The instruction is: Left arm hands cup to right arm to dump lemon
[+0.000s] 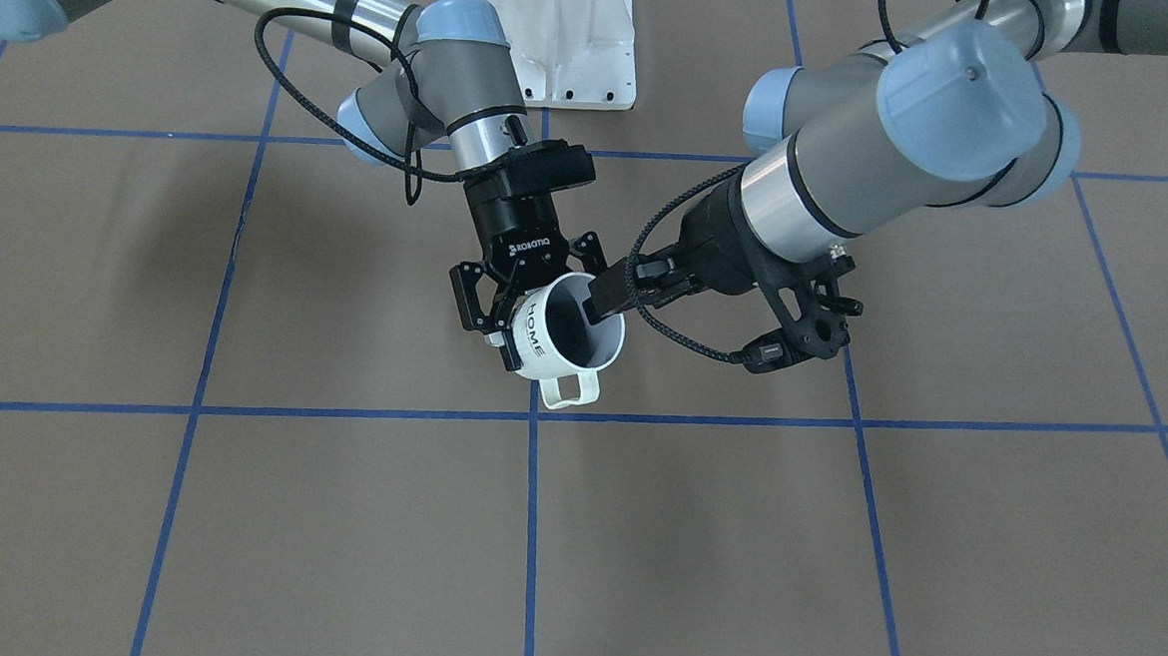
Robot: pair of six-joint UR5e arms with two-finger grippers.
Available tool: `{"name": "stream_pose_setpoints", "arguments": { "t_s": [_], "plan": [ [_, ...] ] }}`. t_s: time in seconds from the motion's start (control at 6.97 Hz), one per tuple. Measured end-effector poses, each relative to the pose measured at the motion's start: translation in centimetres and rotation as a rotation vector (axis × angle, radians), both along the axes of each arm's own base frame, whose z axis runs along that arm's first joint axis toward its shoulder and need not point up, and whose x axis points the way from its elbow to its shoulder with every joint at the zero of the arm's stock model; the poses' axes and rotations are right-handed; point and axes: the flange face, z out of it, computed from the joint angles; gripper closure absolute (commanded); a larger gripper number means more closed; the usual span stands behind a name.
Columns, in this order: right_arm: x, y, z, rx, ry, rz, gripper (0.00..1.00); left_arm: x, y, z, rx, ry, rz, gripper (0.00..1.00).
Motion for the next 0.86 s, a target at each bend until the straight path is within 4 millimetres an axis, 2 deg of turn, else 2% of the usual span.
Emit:
{"name": "stream_pose_setpoints", "arguments": {
  "t_s": [0.29, 0.86],
  "plan": [
    [0.15, 0.7, -0.44, 0.006, -0.012, 0.002, 0.7, 0.07, -0.1, -0.03, -0.001, -0.001, 0.0, 0.39],
    [0.12, 0.83, -0.31, 0.011, 0.004, 0.002, 0.7, 0.86, -0.05, 0.23, -0.002, -0.006, 0.011, 0.43]
  ]
}}
